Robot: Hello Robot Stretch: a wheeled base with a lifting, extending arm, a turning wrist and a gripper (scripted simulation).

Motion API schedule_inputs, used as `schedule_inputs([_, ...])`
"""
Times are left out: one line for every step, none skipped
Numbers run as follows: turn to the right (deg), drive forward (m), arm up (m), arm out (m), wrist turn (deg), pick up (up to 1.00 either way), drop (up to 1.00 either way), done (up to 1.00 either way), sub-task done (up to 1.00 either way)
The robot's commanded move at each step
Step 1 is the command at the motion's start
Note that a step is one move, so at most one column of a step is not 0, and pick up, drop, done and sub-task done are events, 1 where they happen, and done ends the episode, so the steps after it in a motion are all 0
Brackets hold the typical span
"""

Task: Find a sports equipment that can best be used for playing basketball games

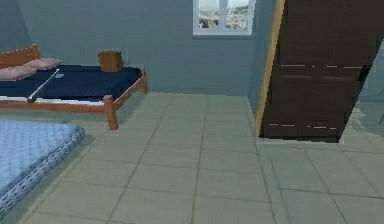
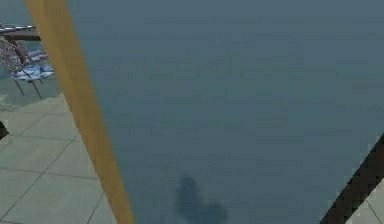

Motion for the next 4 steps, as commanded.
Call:
schedule_inputs([0.0, 0.10, 0.00, 0.00, 0.0, 0.00, 0.00, 0.00, 0.00])
schedule_inputs([6.0, 0.00, 0.00, 0.00, 0.0, 0.00, 0.00, 0.00, 0.00])
schedule_inputs([0.0, 0.40, 0.00, 0.00, 0.0, 0.00, 0.00, 0.00, 0.00])
schedule_inputs([42.0, 0.00, 0.00, 0.00, 0.0, 0.00, 0.00, 0.00, 0.00])
